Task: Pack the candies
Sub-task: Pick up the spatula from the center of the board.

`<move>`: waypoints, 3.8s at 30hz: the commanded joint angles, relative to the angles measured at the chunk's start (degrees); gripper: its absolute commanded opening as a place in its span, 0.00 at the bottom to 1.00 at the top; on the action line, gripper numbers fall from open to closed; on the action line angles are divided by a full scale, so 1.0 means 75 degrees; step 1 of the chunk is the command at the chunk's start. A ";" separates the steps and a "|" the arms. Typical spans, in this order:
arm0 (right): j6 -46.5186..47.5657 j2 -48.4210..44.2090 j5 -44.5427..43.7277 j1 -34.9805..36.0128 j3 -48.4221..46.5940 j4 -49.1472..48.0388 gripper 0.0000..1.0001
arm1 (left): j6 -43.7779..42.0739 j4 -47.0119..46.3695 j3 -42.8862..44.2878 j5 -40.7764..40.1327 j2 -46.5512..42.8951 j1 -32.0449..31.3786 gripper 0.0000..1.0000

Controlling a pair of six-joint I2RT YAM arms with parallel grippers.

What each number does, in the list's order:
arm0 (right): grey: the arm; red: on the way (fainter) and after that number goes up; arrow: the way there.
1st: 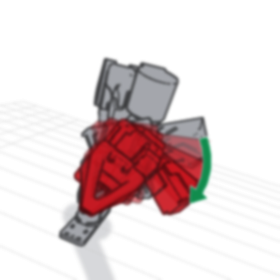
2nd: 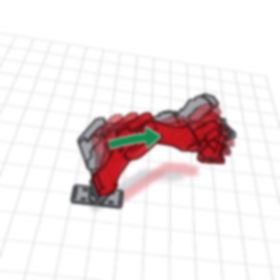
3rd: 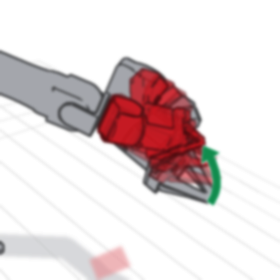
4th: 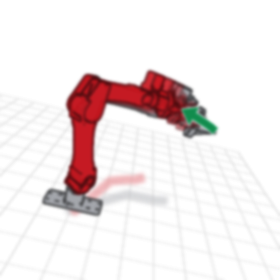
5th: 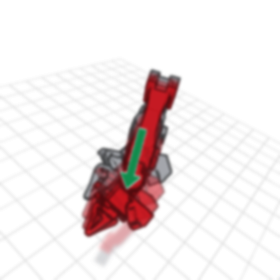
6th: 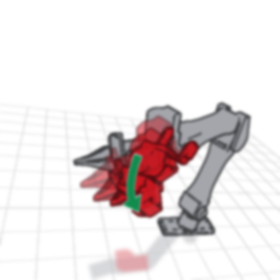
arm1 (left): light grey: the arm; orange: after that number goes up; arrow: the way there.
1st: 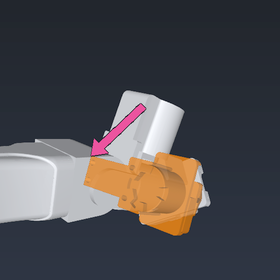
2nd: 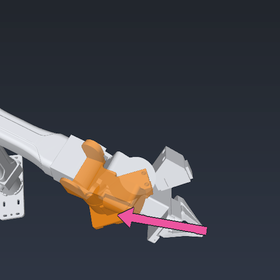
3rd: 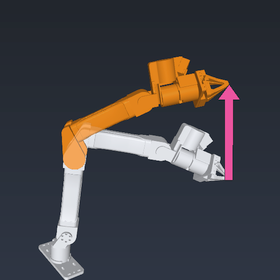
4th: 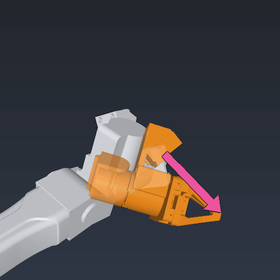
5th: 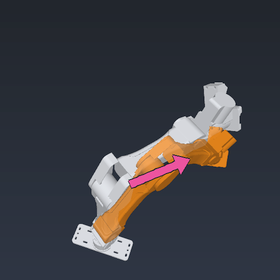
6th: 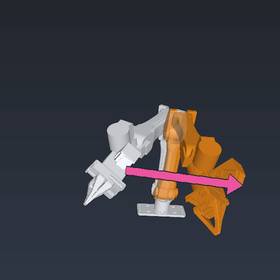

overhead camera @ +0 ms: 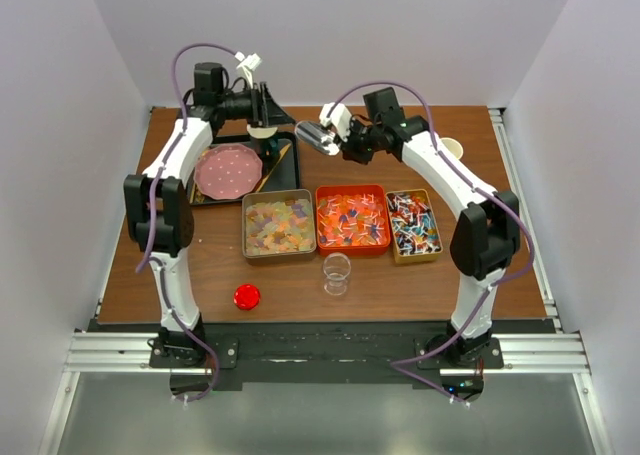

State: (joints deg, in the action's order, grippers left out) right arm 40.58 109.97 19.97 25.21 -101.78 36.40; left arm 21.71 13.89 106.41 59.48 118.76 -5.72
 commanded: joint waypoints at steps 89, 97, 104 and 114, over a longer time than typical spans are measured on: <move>-0.1121 -0.2593 0.2260 -0.0432 0.2286 0.0114 0.04 | 0.4886 -0.5415 -0.2399 0.2968 0.0419 -0.1066 0.00; -0.0840 -0.3248 0.1171 -0.0677 0.2133 0.1461 0.00 | 0.1638 -0.1999 -0.1418 0.1472 0.0489 -0.0890 0.71; -0.1929 -0.4068 -0.0527 -0.1287 0.2483 0.2750 0.00 | -0.1347 0.1123 0.0072 -0.1506 0.0782 -0.1194 0.71; -0.2973 -0.5065 -0.1654 -0.1615 0.3398 0.4087 0.00 | -0.1594 0.1441 0.0449 -0.2728 0.0771 -0.1523 0.69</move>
State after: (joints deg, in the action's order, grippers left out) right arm 22.22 73.52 11.46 14.55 -78.85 60.31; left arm 13.69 22.09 107.74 43.38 124.81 -16.10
